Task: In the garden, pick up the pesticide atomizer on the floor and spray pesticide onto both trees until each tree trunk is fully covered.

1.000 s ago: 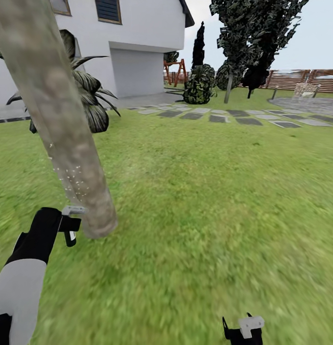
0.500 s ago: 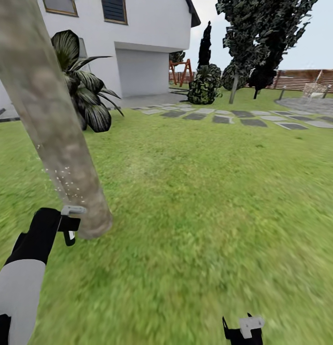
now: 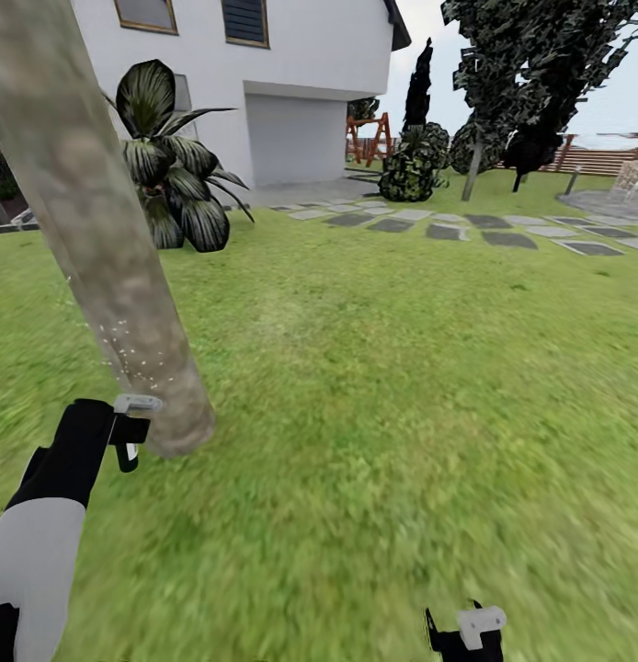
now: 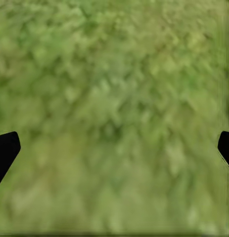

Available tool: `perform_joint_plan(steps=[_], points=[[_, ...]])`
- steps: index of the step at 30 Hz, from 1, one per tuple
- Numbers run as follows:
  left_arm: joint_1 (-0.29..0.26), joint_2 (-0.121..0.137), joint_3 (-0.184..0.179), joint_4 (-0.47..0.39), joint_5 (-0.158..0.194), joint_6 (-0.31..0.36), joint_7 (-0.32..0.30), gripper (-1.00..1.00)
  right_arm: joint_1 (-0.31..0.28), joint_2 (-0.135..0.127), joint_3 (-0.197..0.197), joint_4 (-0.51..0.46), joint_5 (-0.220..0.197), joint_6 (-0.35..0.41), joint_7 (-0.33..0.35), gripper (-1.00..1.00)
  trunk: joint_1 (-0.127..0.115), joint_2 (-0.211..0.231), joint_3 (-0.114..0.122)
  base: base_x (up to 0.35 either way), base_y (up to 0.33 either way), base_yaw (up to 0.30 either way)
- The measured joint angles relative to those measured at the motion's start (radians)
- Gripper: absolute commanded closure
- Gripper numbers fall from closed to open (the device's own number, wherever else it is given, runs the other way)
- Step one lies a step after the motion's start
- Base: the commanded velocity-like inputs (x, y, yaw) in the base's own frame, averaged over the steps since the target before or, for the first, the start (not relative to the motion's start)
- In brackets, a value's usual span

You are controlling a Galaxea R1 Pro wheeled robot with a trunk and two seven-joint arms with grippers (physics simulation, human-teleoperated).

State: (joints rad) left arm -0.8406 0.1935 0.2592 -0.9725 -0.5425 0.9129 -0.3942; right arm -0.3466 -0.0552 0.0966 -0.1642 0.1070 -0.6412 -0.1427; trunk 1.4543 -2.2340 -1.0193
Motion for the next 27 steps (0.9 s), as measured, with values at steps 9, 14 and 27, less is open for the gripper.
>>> perform_joint_plan(steps=[9,14,27], points=[[0.0,0.006,0.088,0.0,-0.009,-0.005,0.009,1.0,0.0,0.0,-0.001,-0.001,-0.001,0.0,-0.001,-1.0,0.0,0.0,0.0,0.006,-0.272,0.03],[-0.001,-0.006,0.094,-0.001,-0.001,-0.004,0.017,1.0,0.0,0.001,-0.002,-0.002,-0.001,0.0,-0.001,-1.0,0.0,0.0,0.0,0.13,-0.255,0.254],[-0.023,-0.012,-0.015,-0.118,0.002,0.017,0.015,1.0,0.0,0.0,-0.002,-0.001,-0.001,0.0,-0.001,-1.0,0.0,0.0,0.0,0.214,-0.066,0.101]])
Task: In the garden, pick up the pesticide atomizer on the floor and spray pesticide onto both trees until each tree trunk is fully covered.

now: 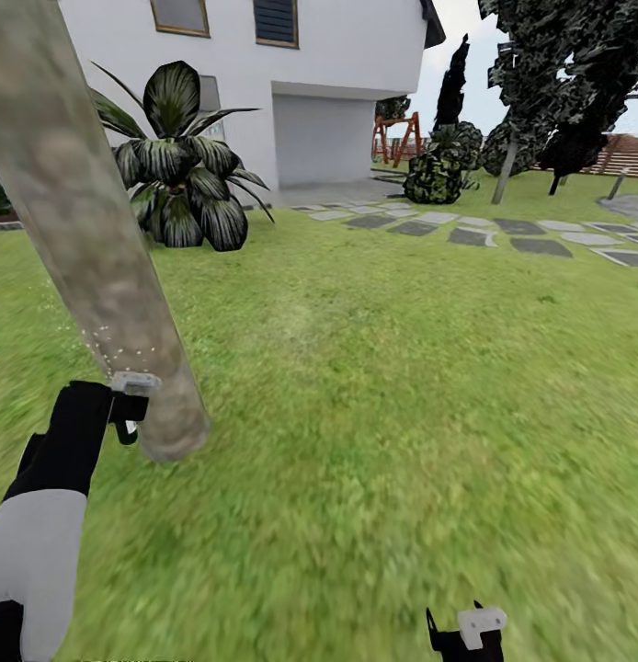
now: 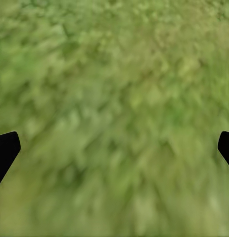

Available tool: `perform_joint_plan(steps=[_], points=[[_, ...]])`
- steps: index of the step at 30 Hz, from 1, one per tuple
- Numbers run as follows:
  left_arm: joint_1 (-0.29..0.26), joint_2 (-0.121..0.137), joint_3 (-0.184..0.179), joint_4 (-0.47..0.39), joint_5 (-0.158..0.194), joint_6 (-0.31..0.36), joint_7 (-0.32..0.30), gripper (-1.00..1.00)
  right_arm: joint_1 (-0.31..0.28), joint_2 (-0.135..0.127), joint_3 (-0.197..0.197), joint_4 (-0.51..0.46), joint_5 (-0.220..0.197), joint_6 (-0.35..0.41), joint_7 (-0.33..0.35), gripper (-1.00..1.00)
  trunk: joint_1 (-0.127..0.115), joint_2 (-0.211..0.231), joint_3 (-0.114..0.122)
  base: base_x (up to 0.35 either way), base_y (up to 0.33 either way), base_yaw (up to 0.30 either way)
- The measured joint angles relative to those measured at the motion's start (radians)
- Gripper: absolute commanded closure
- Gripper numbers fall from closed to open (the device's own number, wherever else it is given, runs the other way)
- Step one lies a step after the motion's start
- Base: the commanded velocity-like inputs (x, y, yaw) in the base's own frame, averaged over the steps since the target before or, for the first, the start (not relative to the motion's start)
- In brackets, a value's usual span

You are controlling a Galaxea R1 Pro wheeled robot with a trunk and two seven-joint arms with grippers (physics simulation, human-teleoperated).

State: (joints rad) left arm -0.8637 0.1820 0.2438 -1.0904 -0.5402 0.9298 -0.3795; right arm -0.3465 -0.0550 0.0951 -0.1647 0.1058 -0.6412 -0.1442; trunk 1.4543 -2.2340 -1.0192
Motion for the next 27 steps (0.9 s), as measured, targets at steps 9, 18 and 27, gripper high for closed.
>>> perform_joint_plan(steps=[9,18,27], points=[[-0.054,0.001,-0.003,-0.092,-0.006,0.079,-0.002,1.0,0.0,0.0,0.0,-0.001,0.0,0.0,0.0,-1.0,0.0,0.0,0.0,0.002,0.0,0.274],[-0.138,0.002,-0.003,-0.09,-0.027,0.084,0.001,1.0,0.0,0.0,0.0,-0.001,0.0,0.0,0.0,-1.0,0.0,0.0,0.0,0.094,-0.189,0.1],[-0.127,0.004,-0.002,-0.093,-0.068,0.084,0.001,1.0,0.0,0.0,0.0,0.0,0.0,0.0,0.0,-1.0,0.0,0.0,0.0,-0.098,-0.116,0.124]])
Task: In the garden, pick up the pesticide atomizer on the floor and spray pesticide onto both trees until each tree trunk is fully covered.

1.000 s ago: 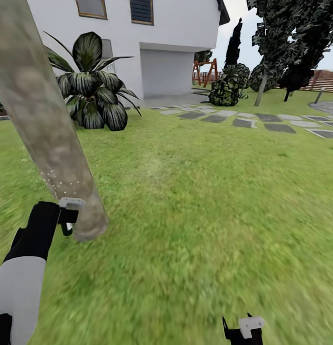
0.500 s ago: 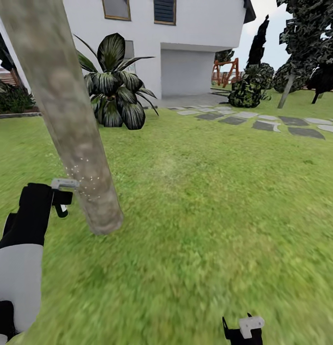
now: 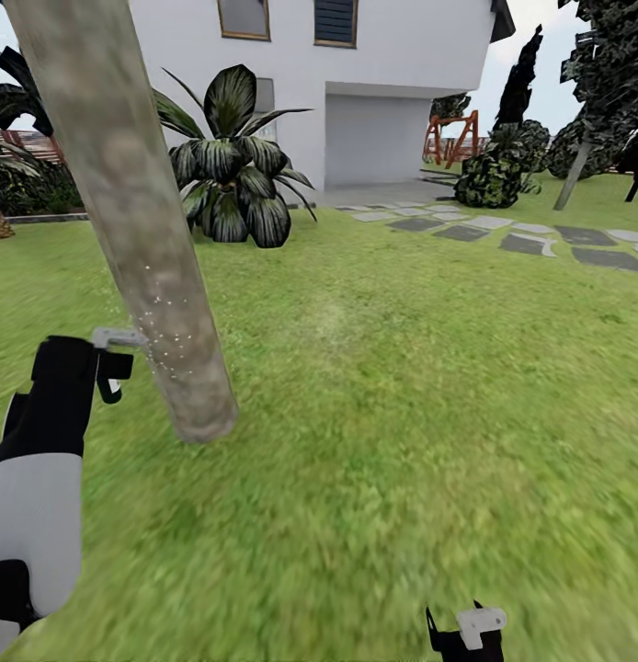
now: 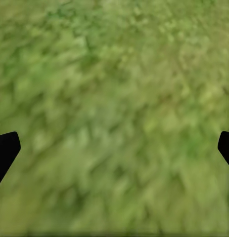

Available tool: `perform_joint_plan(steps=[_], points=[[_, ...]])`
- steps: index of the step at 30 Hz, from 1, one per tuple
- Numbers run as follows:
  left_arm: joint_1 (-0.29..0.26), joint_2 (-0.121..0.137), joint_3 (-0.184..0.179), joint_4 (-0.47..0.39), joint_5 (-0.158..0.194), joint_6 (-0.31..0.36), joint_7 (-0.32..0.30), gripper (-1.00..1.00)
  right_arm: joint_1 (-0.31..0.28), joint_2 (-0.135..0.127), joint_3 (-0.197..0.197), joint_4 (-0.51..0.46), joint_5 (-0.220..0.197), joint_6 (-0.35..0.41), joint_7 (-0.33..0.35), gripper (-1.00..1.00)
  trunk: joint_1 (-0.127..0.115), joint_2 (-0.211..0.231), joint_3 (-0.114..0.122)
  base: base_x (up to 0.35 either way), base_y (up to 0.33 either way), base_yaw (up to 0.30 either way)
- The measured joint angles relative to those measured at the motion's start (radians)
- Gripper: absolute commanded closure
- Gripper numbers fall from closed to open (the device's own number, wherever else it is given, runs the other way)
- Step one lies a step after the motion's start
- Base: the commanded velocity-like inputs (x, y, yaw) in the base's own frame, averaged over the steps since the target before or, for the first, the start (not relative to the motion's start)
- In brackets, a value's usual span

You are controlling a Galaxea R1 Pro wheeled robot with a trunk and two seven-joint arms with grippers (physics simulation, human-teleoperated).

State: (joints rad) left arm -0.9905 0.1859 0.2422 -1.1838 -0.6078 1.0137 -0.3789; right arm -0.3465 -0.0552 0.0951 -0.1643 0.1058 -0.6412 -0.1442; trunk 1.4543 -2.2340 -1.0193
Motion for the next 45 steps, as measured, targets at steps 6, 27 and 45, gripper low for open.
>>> perform_joint_plan(steps=[6,27,45], points=[[0.005,-0.002,-0.002,-0.006,0.003,-0.003,0.003,1.0,0.0,0.0,0.0,0.0,0.0,0.0,0.0,-1.0,0.0,0.0,0.0,-0.001,-0.176,0.001],[0.02,-0.002,0.0,0.004,0.004,-0.009,0.003,1.0,0.0,0.0,0.0,-0.001,0.0,0.0,0.0,-1.0,0.0,0.0,0.0,0.132,-0.226,0.109],[0.105,0.03,0.011,0.011,-0.001,-0.012,0.004,1.0,0.0,0.0,0.0,-0.001,0.0,0.0,0.0,-1.0,0.0,0.0,0.0,0.156,-0.235,0.009]])
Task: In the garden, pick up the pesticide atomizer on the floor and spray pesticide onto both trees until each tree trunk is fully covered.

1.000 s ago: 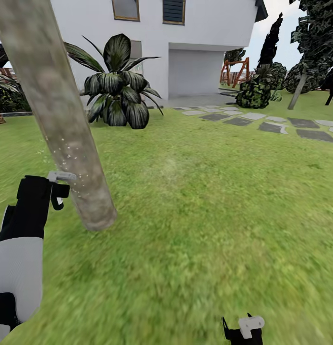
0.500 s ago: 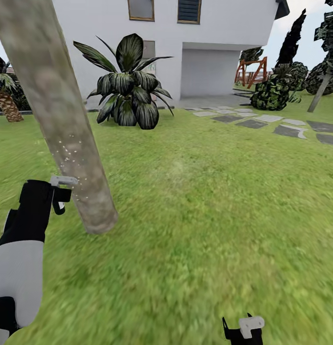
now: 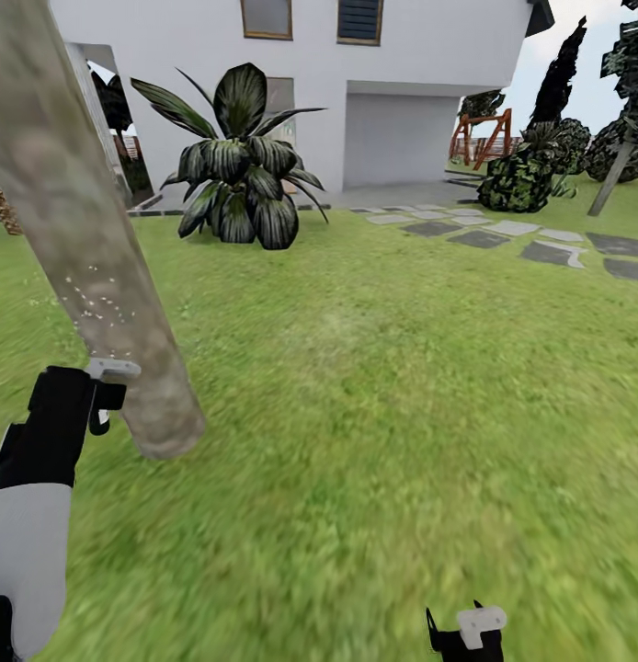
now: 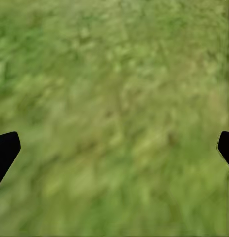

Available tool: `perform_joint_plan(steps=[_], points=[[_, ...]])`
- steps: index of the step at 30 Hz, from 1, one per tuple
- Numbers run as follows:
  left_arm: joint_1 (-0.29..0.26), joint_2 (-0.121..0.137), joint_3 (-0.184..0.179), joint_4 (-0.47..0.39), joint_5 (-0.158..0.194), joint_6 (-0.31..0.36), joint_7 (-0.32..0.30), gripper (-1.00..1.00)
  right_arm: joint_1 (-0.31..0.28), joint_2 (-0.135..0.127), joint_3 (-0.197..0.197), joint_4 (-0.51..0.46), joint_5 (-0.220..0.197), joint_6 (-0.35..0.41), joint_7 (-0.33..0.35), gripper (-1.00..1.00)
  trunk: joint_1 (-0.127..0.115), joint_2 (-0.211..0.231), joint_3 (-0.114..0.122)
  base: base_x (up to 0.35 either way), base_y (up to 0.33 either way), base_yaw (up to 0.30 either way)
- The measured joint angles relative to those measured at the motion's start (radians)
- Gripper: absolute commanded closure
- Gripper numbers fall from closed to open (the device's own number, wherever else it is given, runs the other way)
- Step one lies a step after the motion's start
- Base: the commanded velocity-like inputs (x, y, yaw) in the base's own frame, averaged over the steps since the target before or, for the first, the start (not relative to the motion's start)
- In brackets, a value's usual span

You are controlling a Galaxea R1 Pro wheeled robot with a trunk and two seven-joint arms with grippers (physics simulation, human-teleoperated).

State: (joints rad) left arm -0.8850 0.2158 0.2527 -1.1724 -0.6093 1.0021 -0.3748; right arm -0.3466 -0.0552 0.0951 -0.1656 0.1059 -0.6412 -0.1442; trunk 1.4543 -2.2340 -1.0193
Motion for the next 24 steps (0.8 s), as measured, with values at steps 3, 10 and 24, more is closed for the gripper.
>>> perform_joint_plan(steps=[3,10,24], points=[[0.005,0.0,-0.001,0.0,0.011,0.002,-0.001,1.0,0.0,0.0,0.0,0.0,0.0,0.0,0.0,-1.0,0.0,0.0,0.0,0.25,-0.154,0.202],[0.022,-0.016,0.074,0.08,0.002,-0.011,-0.001,1.0,0.0,0.0,0.0,0.0,0.0,0.0,0.0,-1.0,0.0,0.0,0.0,0.024,-0.009,0.274],[0.051,-0.033,0.096,0.158,0.011,-0.147,0.031,1.0,0.0,0.0,0.0,0.001,0.0,0.0,0.0,-1.0,0.0,0.0,0.0,0.048,-0.195,0.046]])
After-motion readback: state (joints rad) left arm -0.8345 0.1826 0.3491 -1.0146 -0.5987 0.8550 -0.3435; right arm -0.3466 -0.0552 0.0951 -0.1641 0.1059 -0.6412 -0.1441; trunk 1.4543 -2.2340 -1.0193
